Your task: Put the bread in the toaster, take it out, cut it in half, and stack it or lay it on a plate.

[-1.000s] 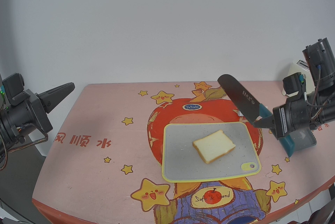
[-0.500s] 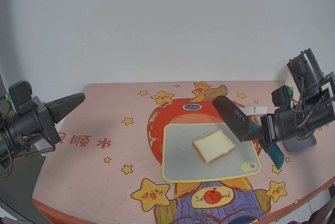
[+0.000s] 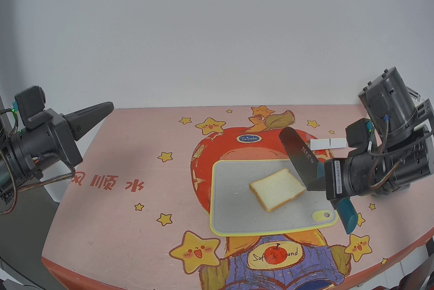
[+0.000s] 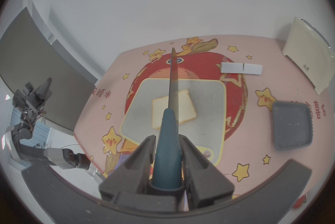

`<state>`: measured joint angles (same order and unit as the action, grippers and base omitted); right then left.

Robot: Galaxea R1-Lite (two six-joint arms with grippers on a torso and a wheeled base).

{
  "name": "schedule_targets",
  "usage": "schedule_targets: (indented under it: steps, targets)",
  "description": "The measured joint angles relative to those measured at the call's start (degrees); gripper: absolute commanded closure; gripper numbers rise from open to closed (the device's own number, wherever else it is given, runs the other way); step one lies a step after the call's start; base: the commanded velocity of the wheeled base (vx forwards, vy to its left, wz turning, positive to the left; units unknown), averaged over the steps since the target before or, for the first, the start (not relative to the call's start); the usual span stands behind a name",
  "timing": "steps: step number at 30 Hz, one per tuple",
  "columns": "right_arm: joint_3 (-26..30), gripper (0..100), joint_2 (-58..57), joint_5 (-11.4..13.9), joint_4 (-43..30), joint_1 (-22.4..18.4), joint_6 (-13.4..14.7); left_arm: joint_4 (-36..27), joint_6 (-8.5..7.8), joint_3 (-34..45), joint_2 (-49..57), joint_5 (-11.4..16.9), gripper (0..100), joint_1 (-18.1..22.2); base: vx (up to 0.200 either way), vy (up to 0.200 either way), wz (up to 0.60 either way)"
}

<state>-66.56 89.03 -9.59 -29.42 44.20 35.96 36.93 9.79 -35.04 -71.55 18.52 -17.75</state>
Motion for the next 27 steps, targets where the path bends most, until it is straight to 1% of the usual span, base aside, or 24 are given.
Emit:
schedule_targets:
  steps: [2,4,5,8,13,16,18,20,22,23,25,27]
  targets:
    - [-0.9,100,0.7,-0.9,-0.5,1.2,2.7,0.0,0.00,-0.7,-0.5,-0.2,100,0.0,0.000,0.000,0.00]
    - [-1.6,100,1.6,-1.7,-0.9,2.0,4.3,-0.1,-0.02,-1.0,-0.9,-0.2,100,-0.1,0.000,0.000,0.00]
    - [-1.9,100,2.0,-2.0,-1.3,2.4,4.7,-0.1,-0.02,-1.2,-1.0,-0.2,100,-0.1,0.000,0.000,0.00]
    - [-2.7,100,3.3,-2.4,-2.0,3.1,5.2,-0.1,-0.05,-1.4,-1.6,-0.3,100,-0.1,0.000,0.000,0.00]
    - [-3.1,100,4.5,-2.5,-2.8,3.5,5.3,-0.2,-0.07,-1.6,-2.1,-0.3,100,-0.1,0.000,0.000,0.00]
    - [-3.1,100,4.9,-2.5,-3.5,3.5,5.0,-0.1,-0.51,-1.8,-2.4,-0.3,100,-0.1,0.000,0.000,0.00]
    - [-3.1,100,4.9,-2.5,-4.4,3.5,4.6,-0.1,-1.01,-2.0,-2.6,-0.2,100,-0.1,0.000,0.000,0.00]
    - [-2.9,100,4.8,-2.5,-5.7,3.3,3.9,-0.1,-1.94,-2.1,-2.8,0.0,100,-0.2,0.000,0.000,0.00]
    - [-2.7,100,4.6,-2.2,-7.0,3.1,2.6,-0.1,-2.43,-2.3,-2.9,0.0,100,-1.2,0.000,0.000,0.00]
    - [-2.6,100,4.5,-2.0,-7.5,2.9,1.5,-0.1,-2.54,-2.4,-3.0,0.0,100,-1.7,0.000,0.000,0.00]
    - [-2.2,100,3.9,-0.8,-8.3,2.1,-1.8,-0.2,-2.68,-2.9,-3.1,0.0,100,-3.1,0.000,0.000,0.00]
    - [-1.7,100,3.3,0.8,-8.5,1.0,-4.3,-0.2,-2.73,-3.3,-3.1,0.0,100,-4.1,0.000,0.000,0.00]
